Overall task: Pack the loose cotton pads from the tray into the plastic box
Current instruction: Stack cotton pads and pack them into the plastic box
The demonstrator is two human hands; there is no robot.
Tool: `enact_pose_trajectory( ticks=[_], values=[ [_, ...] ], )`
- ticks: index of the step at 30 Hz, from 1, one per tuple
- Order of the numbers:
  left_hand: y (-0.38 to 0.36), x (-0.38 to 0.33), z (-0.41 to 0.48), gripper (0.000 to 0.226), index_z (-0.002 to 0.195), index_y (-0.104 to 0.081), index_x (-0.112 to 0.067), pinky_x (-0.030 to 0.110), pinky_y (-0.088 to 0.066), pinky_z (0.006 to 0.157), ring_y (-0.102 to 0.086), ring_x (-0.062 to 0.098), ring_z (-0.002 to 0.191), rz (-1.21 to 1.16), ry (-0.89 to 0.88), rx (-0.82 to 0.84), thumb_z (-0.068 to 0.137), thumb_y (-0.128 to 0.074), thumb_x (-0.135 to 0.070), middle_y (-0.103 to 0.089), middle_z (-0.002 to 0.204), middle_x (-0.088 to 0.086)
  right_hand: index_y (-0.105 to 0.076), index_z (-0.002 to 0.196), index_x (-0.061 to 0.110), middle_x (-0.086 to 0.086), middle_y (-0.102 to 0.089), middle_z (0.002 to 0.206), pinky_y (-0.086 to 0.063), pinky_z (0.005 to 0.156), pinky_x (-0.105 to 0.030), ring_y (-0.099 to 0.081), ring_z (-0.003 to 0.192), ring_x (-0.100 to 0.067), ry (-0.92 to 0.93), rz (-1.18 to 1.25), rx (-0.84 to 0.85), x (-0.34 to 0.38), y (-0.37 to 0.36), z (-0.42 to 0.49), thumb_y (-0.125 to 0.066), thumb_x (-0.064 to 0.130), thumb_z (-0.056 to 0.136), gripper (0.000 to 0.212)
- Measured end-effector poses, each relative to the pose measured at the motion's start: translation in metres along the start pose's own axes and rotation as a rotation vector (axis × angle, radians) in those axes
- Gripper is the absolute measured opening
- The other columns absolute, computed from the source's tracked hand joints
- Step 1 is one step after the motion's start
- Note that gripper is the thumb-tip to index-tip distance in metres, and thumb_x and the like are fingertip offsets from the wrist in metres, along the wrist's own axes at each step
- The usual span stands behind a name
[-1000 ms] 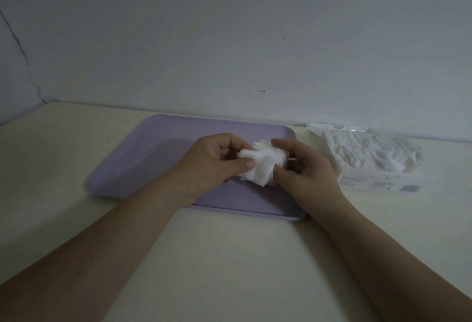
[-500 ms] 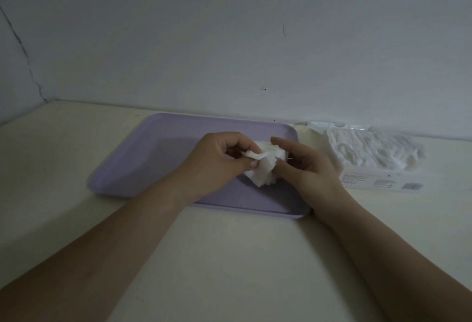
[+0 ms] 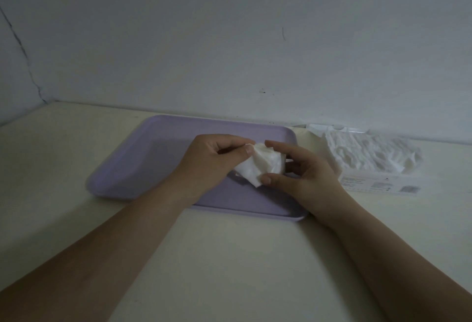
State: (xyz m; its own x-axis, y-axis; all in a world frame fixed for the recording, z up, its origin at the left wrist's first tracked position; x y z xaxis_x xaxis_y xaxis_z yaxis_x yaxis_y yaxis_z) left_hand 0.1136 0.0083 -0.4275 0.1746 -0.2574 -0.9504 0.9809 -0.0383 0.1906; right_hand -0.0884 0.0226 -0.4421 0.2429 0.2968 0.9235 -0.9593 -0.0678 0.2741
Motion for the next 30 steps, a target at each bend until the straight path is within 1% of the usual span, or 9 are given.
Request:
enact_pose_trajectory(
  ticks=[6, 10, 11, 14, 17, 21, 24, 26, 30],
  values=[
    [0.000, -0.003, -0.002, 0.017, 0.108, -0.080, -0.009, 0.017, -0.055, 0.059, -0.073, 0.004, 0.076, -0.135, 0.056, 0.005, 0.094, -0.071, -0.010, -0.080, 0.095, 0.001, -0.073, 0.120, 0.033, 0.003, -0.076, 0.112, -0.059, 0.094, -0.046, -0.072, 0.100, -0.028, 0.009, 0.035, -0.024, -0.007, 0.003, 0.004, -0.090, 0.006, 0.072, 0.057],
    [0.006, -0.001, 0.000, 0.016, 0.094, -0.084, -0.025, 0.032, -0.063, 0.070, -0.074, 0.011, 0.083, -0.193, 0.062, -0.081, 0.092, -0.073, -0.013, -0.081, 0.092, -0.003, -0.073, 0.119, 0.036, 0.001, -0.075, 0.114, -0.059, 0.094, -0.050, -0.072, 0.096, -0.031, 0.003, 0.049, -0.027, -0.010, 0.005, 0.005, -0.090, 0.009, 0.074, 0.055],
    [0.010, -0.001, 0.001, 0.015, 0.092, -0.084, -0.025, 0.031, -0.061, 0.071, -0.073, 0.010, 0.081, -0.190, 0.053, -0.118, 0.092, -0.074, -0.014, -0.081, 0.090, -0.005, -0.073, 0.119, 0.035, 0.001, -0.075, 0.114, -0.059, 0.093, -0.050, -0.072, 0.093, -0.028, 0.006, 0.044, -0.037, -0.011, 0.005, 0.005, -0.089, 0.010, 0.075, 0.054],
    [0.018, -0.001, 0.005, 0.010, 0.096, -0.081, -0.015, 0.017, -0.044, 0.052, -0.058, 0.007, 0.063, -0.253, 0.047, -0.156, 0.093, -0.071, -0.013, -0.073, 0.078, -0.005, -0.072, 0.117, 0.039, 0.007, -0.075, 0.112, -0.060, 0.090, -0.044, -0.071, 0.092, -0.020, 0.012, 0.001, -0.103, -0.012, 0.006, 0.005, -0.088, 0.013, 0.077, 0.050],
    [0.008, 0.001, 0.003, 0.010, 0.099, -0.079, -0.010, 0.020, -0.032, 0.043, -0.045, 0.015, 0.054, -0.338, 0.083, 0.001, 0.094, -0.070, -0.013, -0.066, 0.074, 0.007, -0.071, 0.107, 0.047, 0.009, -0.076, 0.108, -0.060, 0.088, -0.040, -0.072, 0.093, -0.016, 0.011, 0.000, -0.138, -0.011, 0.007, 0.004, -0.085, 0.014, 0.077, 0.047],
    [-0.005, 0.000, -0.003, 0.008, 0.098, -0.078, -0.012, 0.021, -0.045, 0.047, -0.063, 0.017, 0.056, -0.138, 0.042, 0.073, 0.091, -0.075, -0.009, -0.076, 0.076, 0.006, -0.071, 0.112, 0.036, 0.007, -0.077, 0.106, -0.059, 0.081, -0.031, -0.073, 0.093, -0.015, 0.019, 0.029, -0.106, -0.008, 0.003, 0.003, -0.086, 0.031, 0.069, 0.046],
    [-0.007, 0.002, -0.002, 0.008, 0.097, -0.078, -0.011, 0.027, -0.056, 0.057, -0.068, 0.021, 0.062, -0.109, 0.017, 0.052, 0.091, -0.076, -0.008, -0.080, 0.085, 0.008, -0.071, 0.115, 0.030, 0.004, -0.077, 0.108, -0.059, 0.083, -0.035, -0.073, 0.096, -0.019, 0.011, 0.034, -0.081, -0.008, 0.002, 0.002, -0.087, 0.019, 0.075, 0.045],
    [-0.004, 0.001, -0.003, 0.006, 0.096, -0.077, -0.011, 0.026, -0.054, 0.055, -0.064, 0.017, 0.056, -0.089, 0.006, 0.019, 0.091, -0.076, -0.009, -0.079, 0.083, 0.006, -0.071, 0.114, 0.030, 0.005, -0.077, 0.107, -0.059, 0.083, -0.036, -0.074, 0.095, -0.018, 0.003, 0.033, -0.079, -0.008, 0.003, 0.002, -0.087, 0.017, 0.075, 0.044],
    [-0.001, -0.002, -0.004, 0.004, 0.093, -0.078, -0.017, 0.024, -0.046, 0.046, -0.054, 0.009, 0.048, -0.013, -0.014, -0.048, 0.091, -0.077, -0.014, -0.078, 0.081, 0.002, -0.072, 0.111, 0.031, 0.005, -0.077, 0.105, -0.061, 0.085, -0.039, -0.074, 0.093, -0.018, -0.007, 0.036, -0.078, -0.005, 0.002, 0.002, -0.084, 0.034, 0.064, 0.049]
  ],
)
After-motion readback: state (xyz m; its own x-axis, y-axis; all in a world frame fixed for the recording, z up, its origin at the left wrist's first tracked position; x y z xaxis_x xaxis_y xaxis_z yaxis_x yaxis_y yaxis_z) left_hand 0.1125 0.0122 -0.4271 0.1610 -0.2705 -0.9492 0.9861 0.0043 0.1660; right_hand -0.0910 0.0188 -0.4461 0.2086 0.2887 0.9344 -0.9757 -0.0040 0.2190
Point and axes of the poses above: each hand's wrist, its own z-axis towards the middle knuckle, its own y-axis out of the back of the hand, x = y × z, the point moved 5 cm from there along z, towards the middle knuckle
